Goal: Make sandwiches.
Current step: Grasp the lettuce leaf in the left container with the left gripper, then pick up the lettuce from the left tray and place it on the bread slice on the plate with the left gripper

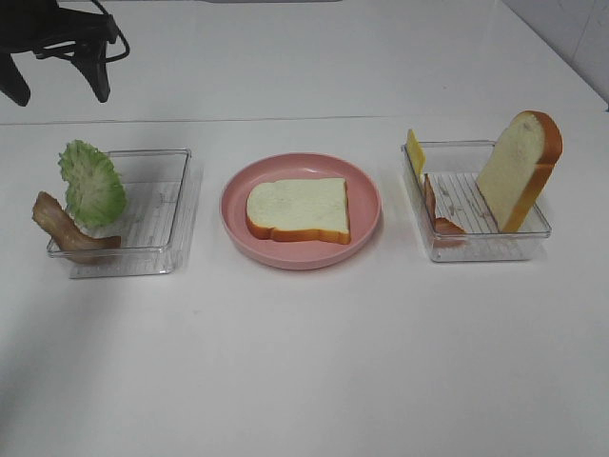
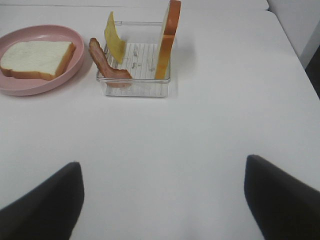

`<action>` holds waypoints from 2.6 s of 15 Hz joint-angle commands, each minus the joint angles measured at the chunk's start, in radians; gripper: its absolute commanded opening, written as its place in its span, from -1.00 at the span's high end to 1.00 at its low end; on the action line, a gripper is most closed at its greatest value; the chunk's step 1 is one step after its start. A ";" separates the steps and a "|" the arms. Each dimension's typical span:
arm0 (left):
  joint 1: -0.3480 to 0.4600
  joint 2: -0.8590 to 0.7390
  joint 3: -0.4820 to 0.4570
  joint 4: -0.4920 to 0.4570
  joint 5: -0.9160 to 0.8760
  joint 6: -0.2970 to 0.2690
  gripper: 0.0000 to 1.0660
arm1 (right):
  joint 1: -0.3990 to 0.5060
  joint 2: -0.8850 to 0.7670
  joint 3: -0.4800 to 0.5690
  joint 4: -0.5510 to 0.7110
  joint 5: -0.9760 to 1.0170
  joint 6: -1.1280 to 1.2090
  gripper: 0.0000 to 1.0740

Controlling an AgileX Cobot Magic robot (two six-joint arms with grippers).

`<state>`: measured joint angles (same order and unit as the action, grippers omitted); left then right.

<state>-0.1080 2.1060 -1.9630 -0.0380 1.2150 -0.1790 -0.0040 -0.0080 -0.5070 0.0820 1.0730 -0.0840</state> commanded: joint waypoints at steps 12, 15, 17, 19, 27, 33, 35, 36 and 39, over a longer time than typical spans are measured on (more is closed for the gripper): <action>0.031 0.206 0.001 -0.010 0.072 0.019 -0.18 | -0.008 -0.012 0.001 0.002 -0.012 -0.011 -0.54; 0.031 0.206 0.001 -0.010 0.056 0.019 0.27 | -0.008 -0.012 0.001 0.002 -0.012 -0.011 -0.54; 0.031 0.206 0.001 -0.010 0.053 0.019 0.68 | -0.008 -0.012 0.001 0.002 -0.012 -0.011 -0.54; 0.031 0.206 0.001 -0.011 0.054 0.019 1.00 | -0.008 -0.012 0.001 0.002 -0.012 -0.011 -0.54; 0.026 0.047 -0.001 -0.162 0.009 0.034 1.00 | -0.008 -0.012 0.001 0.002 -0.012 -0.011 -0.54; -0.041 0.044 0.000 -0.648 -0.099 0.251 1.00 | -0.008 -0.012 0.001 0.002 -0.012 -0.011 -0.54; -0.143 0.088 0.000 -0.755 -0.175 0.328 1.00 | -0.008 -0.012 0.001 0.002 -0.012 -0.011 -0.54; -0.174 0.110 0.000 -0.793 -0.193 0.343 1.00 | -0.008 -0.012 0.001 0.002 -0.012 -0.011 -0.54; -0.244 0.181 0.000 -0.857 -0.245 0.397 1.00 | -0.008 -0.012 0.001 0.002 -0.012 -0.011 -0.54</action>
<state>-0.3430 2.2790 -1.9630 -0.8700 0.9870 0.2010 -0.0040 -0.0080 -0.5070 0.0820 1.0730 -0.0840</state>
